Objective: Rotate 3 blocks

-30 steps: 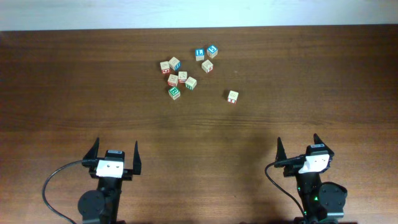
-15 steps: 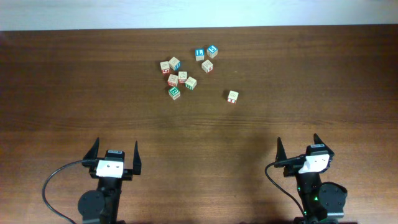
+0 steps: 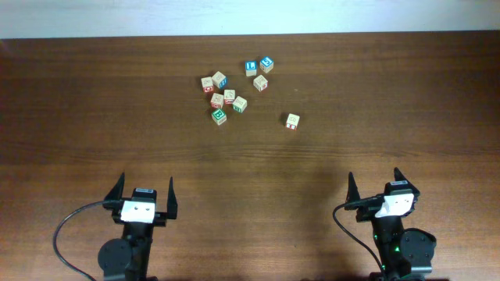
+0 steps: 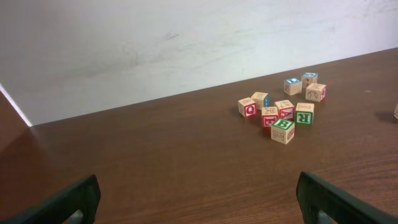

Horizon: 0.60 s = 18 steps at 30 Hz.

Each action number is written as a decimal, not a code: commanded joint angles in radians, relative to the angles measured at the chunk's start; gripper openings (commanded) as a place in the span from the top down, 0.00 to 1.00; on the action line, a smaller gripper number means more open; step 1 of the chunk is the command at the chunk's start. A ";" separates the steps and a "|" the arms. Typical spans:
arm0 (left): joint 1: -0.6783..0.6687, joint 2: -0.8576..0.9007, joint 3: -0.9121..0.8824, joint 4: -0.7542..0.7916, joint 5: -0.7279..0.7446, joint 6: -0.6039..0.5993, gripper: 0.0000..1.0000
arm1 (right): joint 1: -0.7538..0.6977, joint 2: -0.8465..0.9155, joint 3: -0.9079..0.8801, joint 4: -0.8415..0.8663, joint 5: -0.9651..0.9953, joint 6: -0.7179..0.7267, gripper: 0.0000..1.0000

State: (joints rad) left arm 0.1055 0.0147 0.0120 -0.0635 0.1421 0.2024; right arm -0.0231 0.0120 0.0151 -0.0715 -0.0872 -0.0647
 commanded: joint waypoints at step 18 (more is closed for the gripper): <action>-0.006 -0.008 -0.002 0.010 0.126 -0.090 0.01 | -0.006 -0.008 -0.009 0.082 -0.048 -0.006 0.02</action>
State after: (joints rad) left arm 0.1047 0.0147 0.0120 -0.0559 0.2371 0.1909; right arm -0.0231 0.0116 0.0147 -0.0212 -0.0898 -0.0639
